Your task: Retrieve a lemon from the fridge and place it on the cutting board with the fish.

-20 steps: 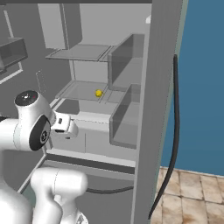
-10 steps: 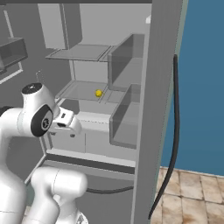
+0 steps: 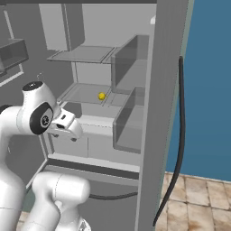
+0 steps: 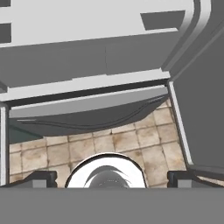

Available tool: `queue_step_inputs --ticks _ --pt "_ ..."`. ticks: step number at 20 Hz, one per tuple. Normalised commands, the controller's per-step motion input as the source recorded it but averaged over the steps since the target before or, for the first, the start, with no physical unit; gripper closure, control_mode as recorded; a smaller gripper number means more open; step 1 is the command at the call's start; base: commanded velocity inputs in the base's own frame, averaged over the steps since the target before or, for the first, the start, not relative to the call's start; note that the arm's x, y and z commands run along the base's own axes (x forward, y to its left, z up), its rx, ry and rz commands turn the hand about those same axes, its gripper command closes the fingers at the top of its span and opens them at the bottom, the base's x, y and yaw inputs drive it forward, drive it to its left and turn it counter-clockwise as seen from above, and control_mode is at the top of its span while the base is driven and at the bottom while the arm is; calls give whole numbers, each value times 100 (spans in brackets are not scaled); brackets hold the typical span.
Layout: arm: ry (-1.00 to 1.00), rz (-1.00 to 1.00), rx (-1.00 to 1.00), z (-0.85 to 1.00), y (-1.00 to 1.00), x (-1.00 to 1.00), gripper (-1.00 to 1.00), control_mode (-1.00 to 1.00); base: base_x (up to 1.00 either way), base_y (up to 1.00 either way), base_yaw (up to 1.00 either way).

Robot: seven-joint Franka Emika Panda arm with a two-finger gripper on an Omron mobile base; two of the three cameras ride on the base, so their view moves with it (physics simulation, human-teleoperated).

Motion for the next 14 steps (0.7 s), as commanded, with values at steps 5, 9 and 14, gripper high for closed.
queue_step_inputs --ticks 5,9,14 --pt "0 -1 0 -17 0 0 -100 -100 0 0 0" --pt "0 2 7 -10 0 0 -100 -100 0 0 0" --pt "3 5 10 -4 0 0 -100 -100 0 0 0"
